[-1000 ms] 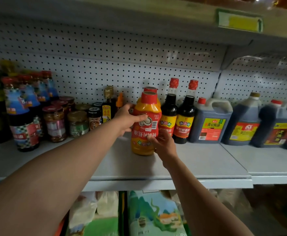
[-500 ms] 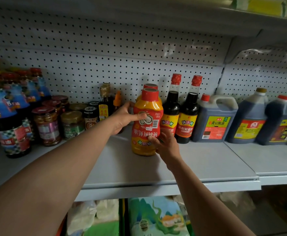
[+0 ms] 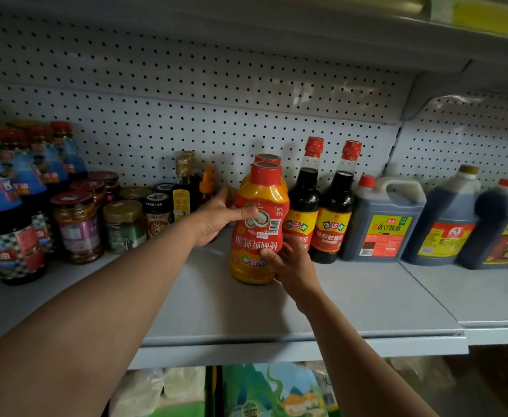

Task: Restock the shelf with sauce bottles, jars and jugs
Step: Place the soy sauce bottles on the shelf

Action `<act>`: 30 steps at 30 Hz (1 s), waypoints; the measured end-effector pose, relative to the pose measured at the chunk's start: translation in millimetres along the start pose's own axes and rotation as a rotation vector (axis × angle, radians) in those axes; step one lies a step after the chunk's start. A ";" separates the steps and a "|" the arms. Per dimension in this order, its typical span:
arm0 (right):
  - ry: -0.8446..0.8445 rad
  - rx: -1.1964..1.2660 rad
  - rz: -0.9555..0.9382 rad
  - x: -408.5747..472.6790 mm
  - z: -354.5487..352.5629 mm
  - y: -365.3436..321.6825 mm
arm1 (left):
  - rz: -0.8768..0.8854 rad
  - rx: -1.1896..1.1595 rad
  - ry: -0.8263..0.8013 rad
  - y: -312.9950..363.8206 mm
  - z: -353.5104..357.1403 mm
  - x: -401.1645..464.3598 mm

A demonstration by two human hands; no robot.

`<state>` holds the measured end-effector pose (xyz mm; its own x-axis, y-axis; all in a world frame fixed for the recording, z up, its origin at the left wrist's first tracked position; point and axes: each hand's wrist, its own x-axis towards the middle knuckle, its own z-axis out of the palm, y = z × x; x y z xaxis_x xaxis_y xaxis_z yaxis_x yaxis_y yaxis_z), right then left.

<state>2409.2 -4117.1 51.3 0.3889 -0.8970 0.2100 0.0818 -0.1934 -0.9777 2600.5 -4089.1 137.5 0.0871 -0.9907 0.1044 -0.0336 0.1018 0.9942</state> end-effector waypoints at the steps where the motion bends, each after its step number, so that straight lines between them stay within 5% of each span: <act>1: -0.004 0.006 0.003 0.6 -0.2 1.1 | 0.003 -0.005 0.003 -0.1 0.5 -0.1; 16: -0.102 0.022 0.053 4.3 -6.2 -3.6 | -0.010 -0.040 0.055 0.3 7.0 -7.5; 30: -0.238 0.008 0.121 9.2 -12.1 -12.2 | 0.013 0.165 0.219 11.7 16.7 -22.4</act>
<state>2400.7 -4127.8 65.2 0.6007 -0.7948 0.0862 0.0289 -0.0861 -0.9959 2581.6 -4067.3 146.5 0.2978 -0.9447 0.1375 -0.1959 0.0805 0.9773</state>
